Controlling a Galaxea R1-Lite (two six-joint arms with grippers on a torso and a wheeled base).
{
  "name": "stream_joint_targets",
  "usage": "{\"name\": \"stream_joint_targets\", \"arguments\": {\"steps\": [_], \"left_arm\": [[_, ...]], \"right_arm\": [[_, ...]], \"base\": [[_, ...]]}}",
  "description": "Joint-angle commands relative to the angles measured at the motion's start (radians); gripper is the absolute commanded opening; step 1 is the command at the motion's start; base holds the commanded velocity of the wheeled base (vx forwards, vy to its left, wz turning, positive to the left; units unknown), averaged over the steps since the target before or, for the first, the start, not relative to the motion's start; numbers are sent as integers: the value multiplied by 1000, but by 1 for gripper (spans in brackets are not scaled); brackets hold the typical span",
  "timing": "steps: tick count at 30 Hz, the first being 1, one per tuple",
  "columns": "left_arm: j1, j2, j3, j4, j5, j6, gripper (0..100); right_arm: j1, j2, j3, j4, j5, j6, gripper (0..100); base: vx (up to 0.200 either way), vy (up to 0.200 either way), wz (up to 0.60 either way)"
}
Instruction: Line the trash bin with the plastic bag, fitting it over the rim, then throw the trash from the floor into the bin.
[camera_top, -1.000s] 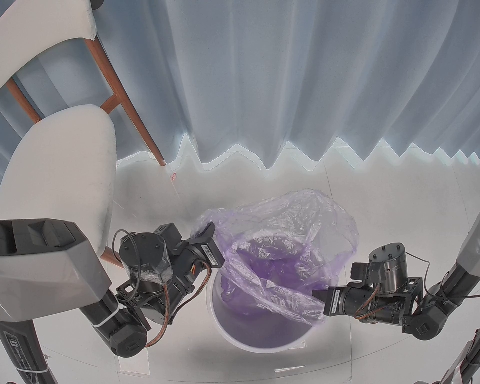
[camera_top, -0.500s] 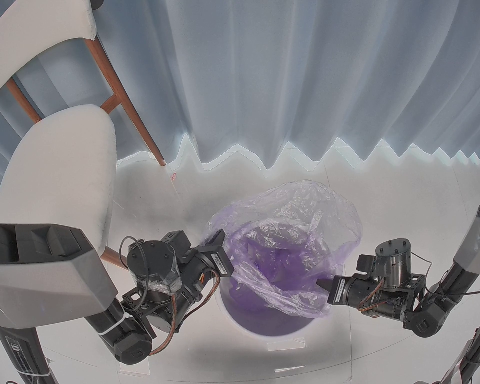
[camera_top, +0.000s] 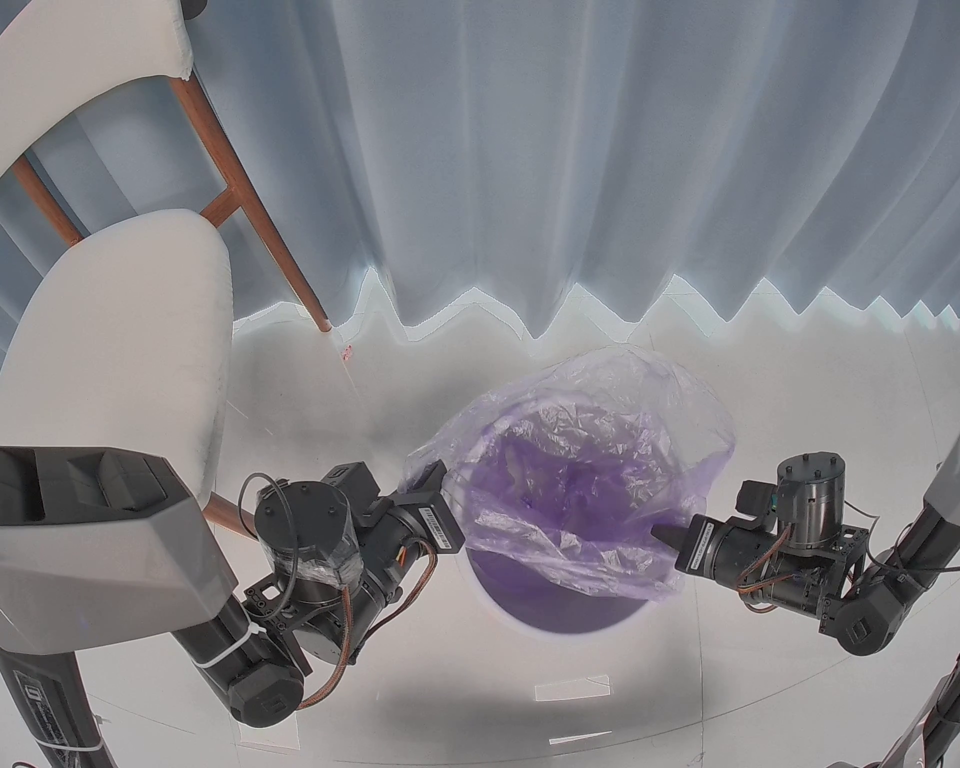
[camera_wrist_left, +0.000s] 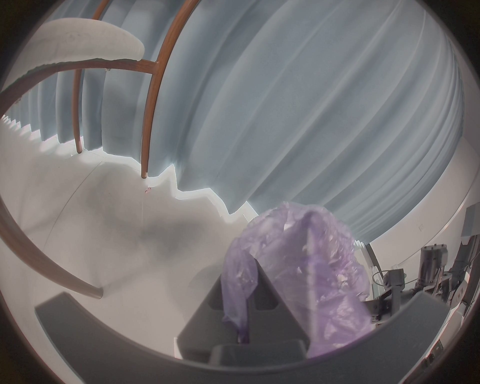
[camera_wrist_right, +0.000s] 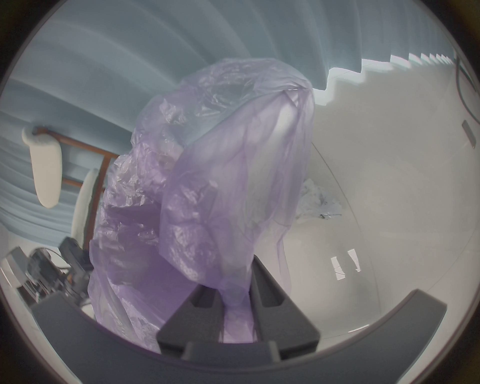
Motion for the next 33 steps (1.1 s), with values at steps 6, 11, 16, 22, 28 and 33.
{"name": "stream_joint_targets", "arguments": {"steps": [6, 11, 16, 22, 28, 33], "left_arm": [[-10, 23, 3, 0, 1, 0, 0], [-21, 31, 3, 0, 1, 0, 0], [-41, 31, 9, 0, 2, 0, 0], [-66, 31, 9, 0, 9, -2, 0], [-76, 31, 7, -2, 41, -14, 0], [-70, 30, 4, -2, 55, -28, 100]], "right_arm": [[-42, -38, -36, -13, 42, 63, 0], [-56, -51, -59, -13, 48, 105, 0], [-68, -51, -74, -13, 76, 155, 0], [-69, -48, -96, -9, 88, 230, 0], [-69, -25, -110, -9, 88, 255, 0], [-72, -26, -110, -10, 88, 257, 0]], "base": [[0, 0, 0], [0, 0, 0], [0, 0, 0], [0, 0, 0], [0, 0, 0], [0, 0, 0]]}}
